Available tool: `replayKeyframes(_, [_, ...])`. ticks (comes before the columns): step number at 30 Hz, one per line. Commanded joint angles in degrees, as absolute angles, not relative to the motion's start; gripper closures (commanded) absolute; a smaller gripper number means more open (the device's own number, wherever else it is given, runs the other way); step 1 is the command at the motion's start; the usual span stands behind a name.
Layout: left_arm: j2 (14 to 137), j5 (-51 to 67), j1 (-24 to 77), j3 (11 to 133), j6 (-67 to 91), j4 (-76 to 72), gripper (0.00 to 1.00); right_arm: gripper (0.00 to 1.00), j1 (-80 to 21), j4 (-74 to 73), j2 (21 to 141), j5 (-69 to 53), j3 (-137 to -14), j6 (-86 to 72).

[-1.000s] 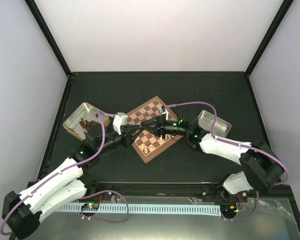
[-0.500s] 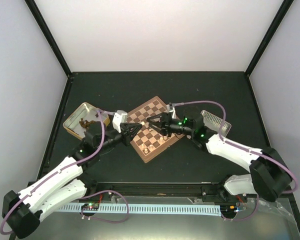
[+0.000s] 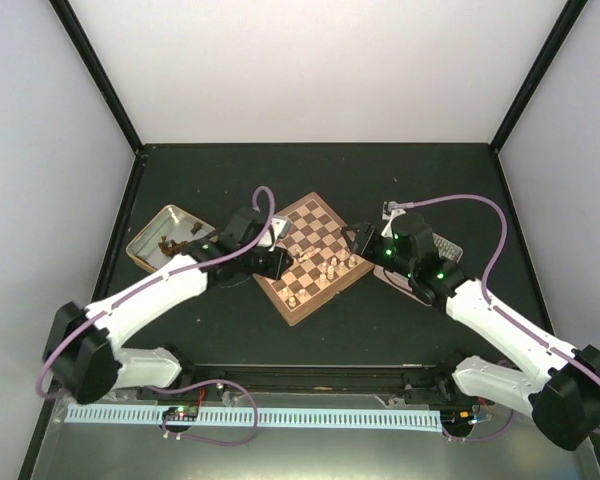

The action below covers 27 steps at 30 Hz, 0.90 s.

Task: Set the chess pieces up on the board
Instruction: Place the chess piece on the chessboard.

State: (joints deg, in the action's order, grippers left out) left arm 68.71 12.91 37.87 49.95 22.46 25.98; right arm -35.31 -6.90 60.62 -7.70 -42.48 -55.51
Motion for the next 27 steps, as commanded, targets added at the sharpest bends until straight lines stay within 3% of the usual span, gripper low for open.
replayKeyframes(1, [78.4,9.8,39.9,57.6,19.7,38.1,0.98,0.47,-35.1,-12.9,59.6,0.1,-43.2,-49.5])
replayKeyframes(11, [93.1,6.4,44.1,67.1,16.8,46.0,0.97,0.47,-35.0,-12.9,61.5,-1.7,-42.9,-48.7])
replayKeyframes(27, [99.5,4.4,45.1,68.8,17.5,47.9,0.94,0.47,-35.0,-12.8,61.7,-2.5,-42.5,-48.7])
